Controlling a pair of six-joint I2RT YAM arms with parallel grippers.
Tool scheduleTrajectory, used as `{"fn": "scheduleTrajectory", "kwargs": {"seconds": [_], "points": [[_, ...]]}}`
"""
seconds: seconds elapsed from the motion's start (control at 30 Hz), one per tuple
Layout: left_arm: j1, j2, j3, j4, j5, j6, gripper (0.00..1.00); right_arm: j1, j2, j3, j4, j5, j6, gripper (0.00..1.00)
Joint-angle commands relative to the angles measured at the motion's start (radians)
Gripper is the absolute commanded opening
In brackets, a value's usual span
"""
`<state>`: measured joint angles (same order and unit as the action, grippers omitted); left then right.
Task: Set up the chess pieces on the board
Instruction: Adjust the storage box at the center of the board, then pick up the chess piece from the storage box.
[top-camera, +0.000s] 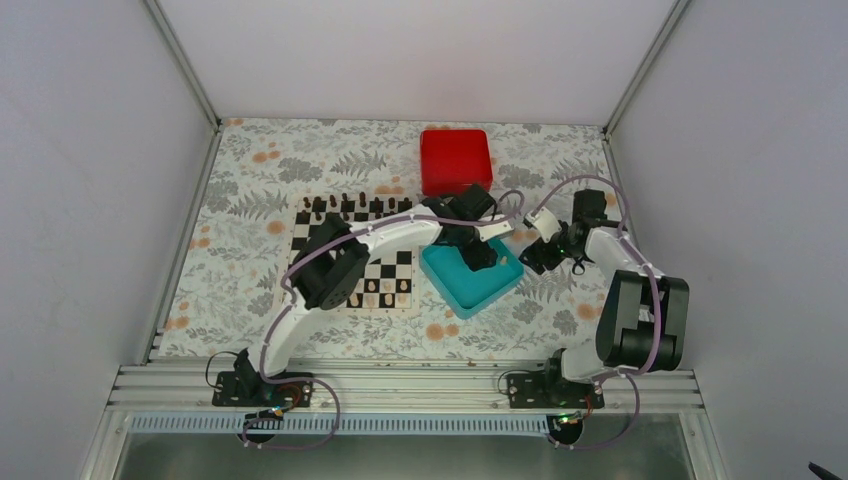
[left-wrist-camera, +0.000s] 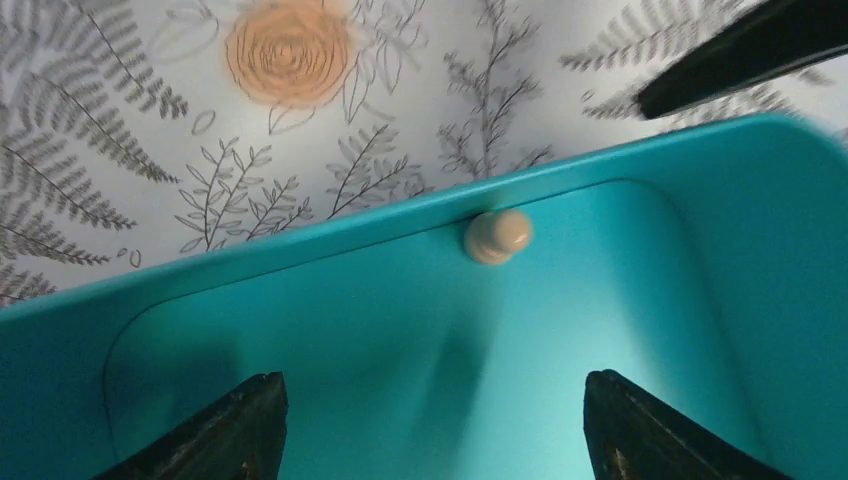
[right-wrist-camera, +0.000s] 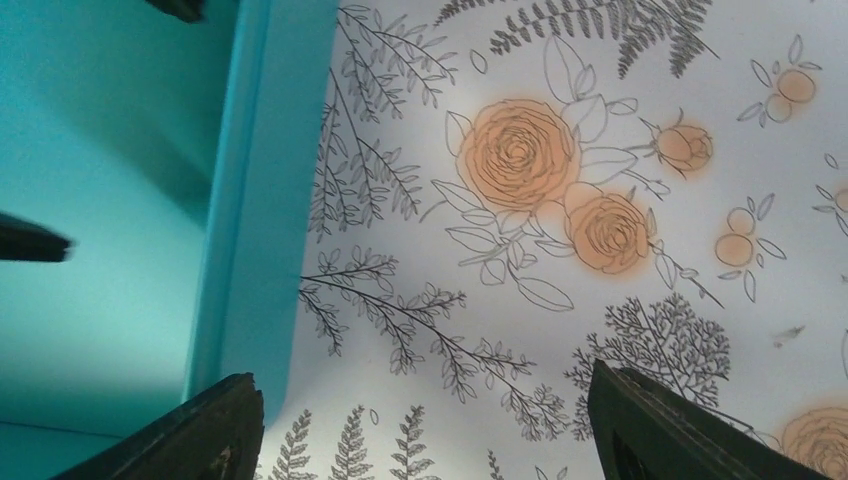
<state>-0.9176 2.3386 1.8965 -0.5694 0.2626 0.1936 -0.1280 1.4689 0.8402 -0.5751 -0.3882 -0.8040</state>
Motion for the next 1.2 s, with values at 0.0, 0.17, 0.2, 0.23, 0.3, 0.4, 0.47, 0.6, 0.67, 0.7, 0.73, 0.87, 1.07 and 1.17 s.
{"fn": "scheduleTrajectory", "kwargs": {"seconds": [0.0,0.17,0.2,0.23,0.3,0.4,0.47,0.6,0.67,0.7,0.73,0.87,1.07,1.17], "points": [[-0.026,-0.098,-0.037,0.075,0.007,-0.014,0.74,-0.033,-0.010,-0.002,-0.002,-0.028,-0.015,0.84],[-0.038,-0.055,0.012,0.072,0.037,-0.037,0.69,-0.052,-0.004,0.007,0.004,-0.038,-0.010,0.85],[-0.042,-0.042,0.028,0.067,0.043,-0.037,0.68,-0.056,-0.003,0.006,0.005,-0.037,-0.010,0.86],[-0.046,-0.030,0.043,0.063,0.043,-0.037,0.68,-0.060,-0.002,0.005,0.007,-0.039,-0.011,0.90],[-0.054,-0.014,0.055,0.066,0.045,-0.039,0.67,-0.077,-0.001,0.004,0.012,-0.048,-0.011,0.96],[-0.059,0.001,0.062,0.069,0.042,-0.040,0.65,-0.113,-0.004,0.003,0.024,-0.079,-0.014,1.00],[-0.059,0.005,0.064,0.069,0.032,-0.040,0.64,-0.136,0.002,0.006,0.028,-0.095,-0.016,1.00],[-0.058,0.003,0.052,0.068,0.015,-0.043,0.59,-0.166,0.015,0.012,0.031,-0.108,-0.021,1.00],[-0.058,-0.002,0.040,0.073,0.013,-0.049,0.57,-0.177,0.016,0.015,0.031,-0.113,-0.024,1.00],[-0.058,-0.003,0.036,0.077,0.014,-0.052,0.57,-0.183,0.014,0.018,0.030,-0.113,-0.024,1.00],[-0.058,-0.002,0.034,0.081,0.014,-0.055,0.57,-0.187,0.014,0.019,0.030,-0.116,-0.024,1.00],[-0.057,0.024,0.059,0.089,0.009,-0.067,0.56,-0.197,0.010,0.026,0.028,-0.122,-0.026,1.00],[-0.059,0.066,0.091,0.083,0.002,-0.081,0.51,-0.211,0.010,0.021,0.029,-0.124,-0.035,1.00],[-0.060,0.069,0.086,0.092,-0.007,-0.089,0.51,-0.220,0.015,0.020,0.031,-0.132,-0.037,1.00]]}}
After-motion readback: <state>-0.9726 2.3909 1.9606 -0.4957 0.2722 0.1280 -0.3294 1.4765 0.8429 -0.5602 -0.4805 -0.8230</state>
